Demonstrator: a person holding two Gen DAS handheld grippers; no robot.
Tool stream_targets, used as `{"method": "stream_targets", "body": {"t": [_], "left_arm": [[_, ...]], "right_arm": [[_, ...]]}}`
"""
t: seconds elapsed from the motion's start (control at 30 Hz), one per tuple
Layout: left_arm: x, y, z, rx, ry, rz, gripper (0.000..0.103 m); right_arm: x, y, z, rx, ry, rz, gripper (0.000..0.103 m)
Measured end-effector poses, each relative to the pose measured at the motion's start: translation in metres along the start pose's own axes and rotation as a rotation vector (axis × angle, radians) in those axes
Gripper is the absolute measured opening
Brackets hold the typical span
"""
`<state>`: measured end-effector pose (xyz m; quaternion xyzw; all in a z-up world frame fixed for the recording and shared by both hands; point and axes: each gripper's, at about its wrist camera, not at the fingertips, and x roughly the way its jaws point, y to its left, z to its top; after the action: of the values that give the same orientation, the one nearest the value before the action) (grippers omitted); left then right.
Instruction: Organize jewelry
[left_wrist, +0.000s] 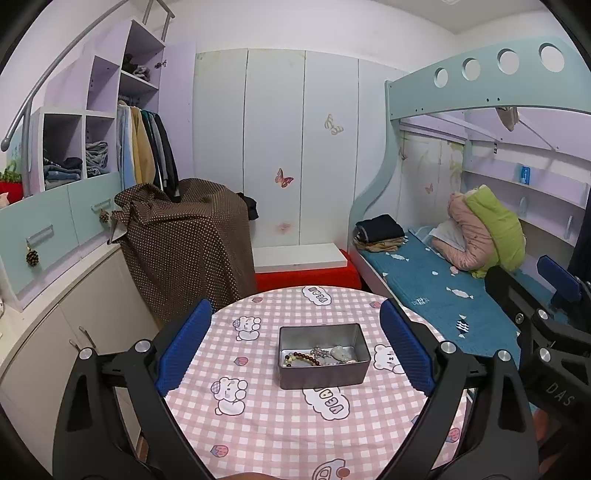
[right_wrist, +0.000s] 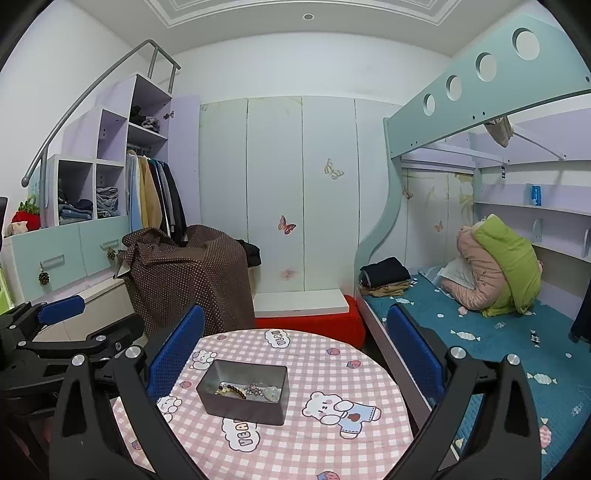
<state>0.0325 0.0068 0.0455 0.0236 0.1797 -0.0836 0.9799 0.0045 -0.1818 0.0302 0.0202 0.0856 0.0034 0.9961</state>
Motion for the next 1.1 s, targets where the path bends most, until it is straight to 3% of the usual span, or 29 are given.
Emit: {"method": "stream_targets", "body": {"t": [1.1], "left_arm": [[-0.0061, 0.0003, 0.0000, -0.005, -0.001, -0.002, 0.095]], "right_arm": [[-0.0026, 0.0038, 0.0010, -0.008, 0.010, -0.008, 0.095]]}}
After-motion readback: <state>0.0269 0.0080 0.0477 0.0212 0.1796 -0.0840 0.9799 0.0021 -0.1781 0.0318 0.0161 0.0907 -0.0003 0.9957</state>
